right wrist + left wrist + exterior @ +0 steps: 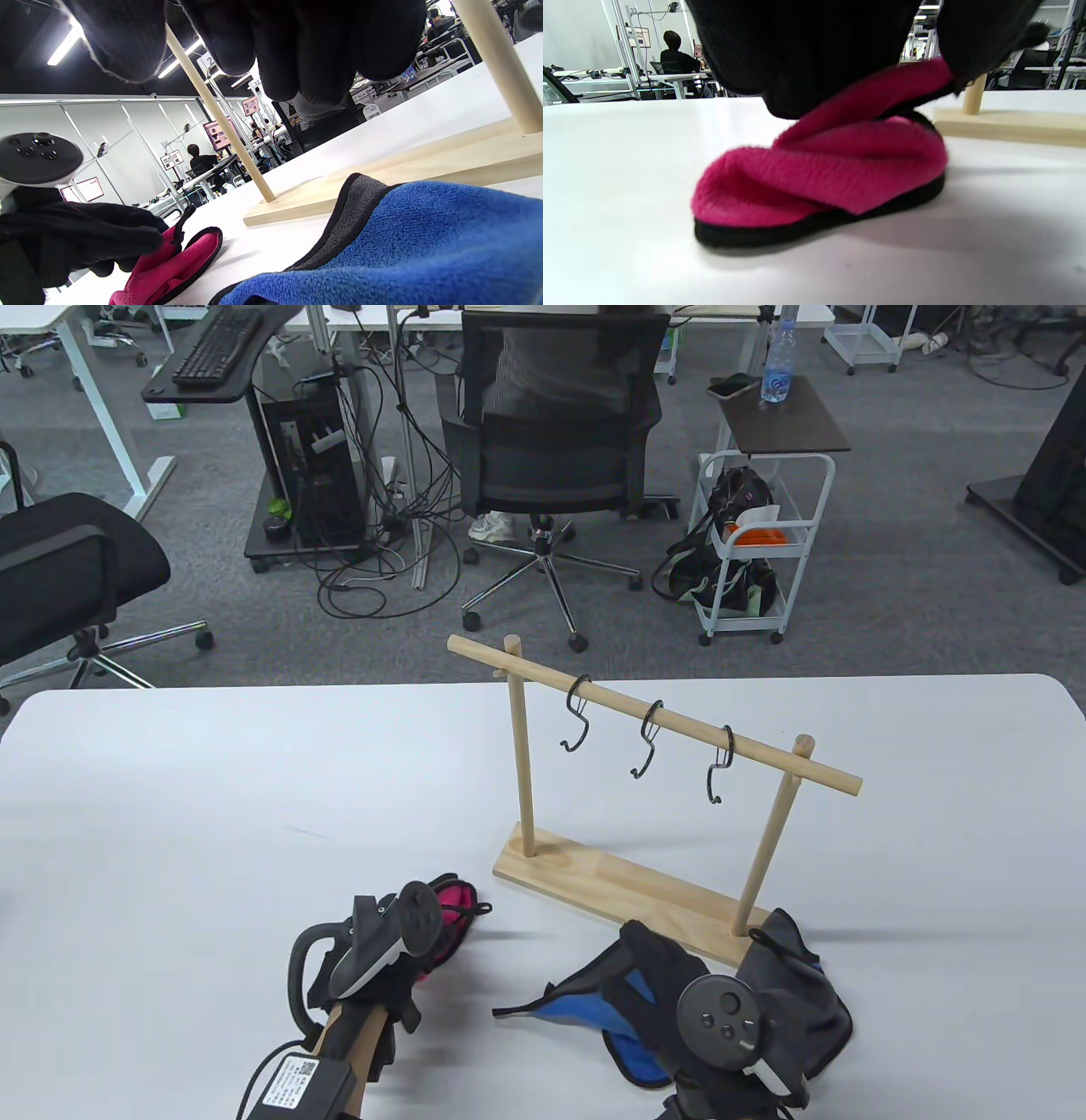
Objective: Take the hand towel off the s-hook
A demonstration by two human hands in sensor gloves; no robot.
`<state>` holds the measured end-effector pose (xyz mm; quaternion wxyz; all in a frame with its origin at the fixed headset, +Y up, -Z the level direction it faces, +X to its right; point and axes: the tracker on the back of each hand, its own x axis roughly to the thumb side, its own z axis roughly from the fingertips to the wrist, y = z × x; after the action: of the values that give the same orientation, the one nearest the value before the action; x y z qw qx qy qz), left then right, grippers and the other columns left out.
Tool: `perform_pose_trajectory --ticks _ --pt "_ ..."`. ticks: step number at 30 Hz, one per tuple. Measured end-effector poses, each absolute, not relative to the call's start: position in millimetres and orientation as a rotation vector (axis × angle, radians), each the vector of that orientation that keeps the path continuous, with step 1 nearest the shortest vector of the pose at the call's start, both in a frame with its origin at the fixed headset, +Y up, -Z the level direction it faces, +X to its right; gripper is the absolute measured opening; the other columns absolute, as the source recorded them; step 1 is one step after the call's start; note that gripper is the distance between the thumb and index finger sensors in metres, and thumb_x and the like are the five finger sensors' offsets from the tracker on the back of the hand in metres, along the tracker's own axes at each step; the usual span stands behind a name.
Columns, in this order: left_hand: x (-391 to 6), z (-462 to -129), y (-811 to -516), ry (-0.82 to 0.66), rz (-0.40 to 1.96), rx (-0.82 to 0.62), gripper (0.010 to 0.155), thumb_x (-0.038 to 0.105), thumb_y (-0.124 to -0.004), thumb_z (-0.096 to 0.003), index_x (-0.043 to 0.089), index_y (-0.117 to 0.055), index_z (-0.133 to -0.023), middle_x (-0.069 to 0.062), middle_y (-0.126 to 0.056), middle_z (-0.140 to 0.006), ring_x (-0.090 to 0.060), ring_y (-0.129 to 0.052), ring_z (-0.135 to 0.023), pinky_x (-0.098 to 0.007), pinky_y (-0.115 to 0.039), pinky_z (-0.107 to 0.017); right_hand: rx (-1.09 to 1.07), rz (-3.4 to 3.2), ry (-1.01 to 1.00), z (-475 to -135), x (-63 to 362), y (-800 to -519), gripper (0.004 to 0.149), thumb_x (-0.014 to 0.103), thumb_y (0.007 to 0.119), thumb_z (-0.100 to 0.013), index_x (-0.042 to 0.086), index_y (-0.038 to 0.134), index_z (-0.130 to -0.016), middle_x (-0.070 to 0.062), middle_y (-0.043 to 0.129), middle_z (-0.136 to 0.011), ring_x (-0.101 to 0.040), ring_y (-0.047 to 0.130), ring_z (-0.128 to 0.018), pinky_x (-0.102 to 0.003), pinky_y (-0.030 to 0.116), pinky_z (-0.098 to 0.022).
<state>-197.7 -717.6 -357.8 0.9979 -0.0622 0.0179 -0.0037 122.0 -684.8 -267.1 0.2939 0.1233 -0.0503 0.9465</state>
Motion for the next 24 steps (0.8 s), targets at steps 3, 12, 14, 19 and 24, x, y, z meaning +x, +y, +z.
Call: perform_pose_trajectory --ticks 3,12,14,19,24 --pt "-194.3 -350.7 -704.6 0.020 0.005 -0.092 0.065 0.065 -0.073 -0.0526 0.031 -0.070 -0.108 -0.005 -0.084 -0.105 -0.030 -0.094 -0.088 -0.045 -0.081 -0.064 0.330 2.519 -0.134 -267.0 121.7 -684.7 0.066 0.051 0.072 -0.063 0.012 0.058 -0.114 -0.028 0.071 -0.109 -0.049 0.078 -0.092 -0.060 0.065 -0.069" --pt "-177.1 -320.2 -665.3 -0.027 0.088 0.048 0.069 0.066 -0.073 -0.0525 0.030 -0.067 -0.111 -0.008 -0.079 -0.111 -0.036 -0.087 -0.095 -0.051 -0.076 -0.070 0.342 2.517 -0.137 -266.9 120.2 -685.2 0.066 0.051 0.072 -0.063 0.012 0.057 -0.114 -0.028 0.070 -0.109 -0.049 0.078 -0.092 -0.060 0.065 -0.069" --pt "-172.0 -312.8 -657.6 -0.038 0.098 0.082 0.070 0.066 -0.074 -0.0522 0.030 -0.066 -0.112 -0.009 -0.077 -0.112 -0.036 -0.086 -0.097 -0.053 -0.074 -0.072 0.348 2.520 -0.137 -266.7 119.5 -685.4 0.066 0.051 0.072 -0.063 0.012 0.058 -0.114 -0.027 0.070 -0.109 -0.049 0.078 -0.093 -0.060 0.065 -0.069" --pt "-159.3 -295.6 -644.6 -0.073 0.165 0.143 0.073 0.067 -0.074 -0.0518 0.030 -0.064 -0.113 -0.010 -0.074 -0.115 -0.037 -0.083 -0.099 -0.056 -0.071 -0.074 0.354 2.525 -0.151 -265.8 117.9 -685.5 0.066 0.051 0.072 -0.063 0.013 0.057 -0.114 -0.028 0.068 -0.110 -0.049 0.076 -0.094 -0.060 0.064 -0.069" --pt "-145.7 -281.1 -640.1 -0.122 0.232 0.179 0.074 0.068 -0.074 -0.0517 0.030 -0.062 -0.114 -0.010 -0.072 -0.116 -0.038 -0.081 -0.101 -0.057 -0.069 -0.074 0.352 2.529 -0.157 -265.5 117.5 -685.9 0.066 0.051 0.072 -0.063 0.013 0.057 -0.115 -0.028 0.067 -0.111 -0.049 0.075 -0.095 -0.060 0.064 -0.069"
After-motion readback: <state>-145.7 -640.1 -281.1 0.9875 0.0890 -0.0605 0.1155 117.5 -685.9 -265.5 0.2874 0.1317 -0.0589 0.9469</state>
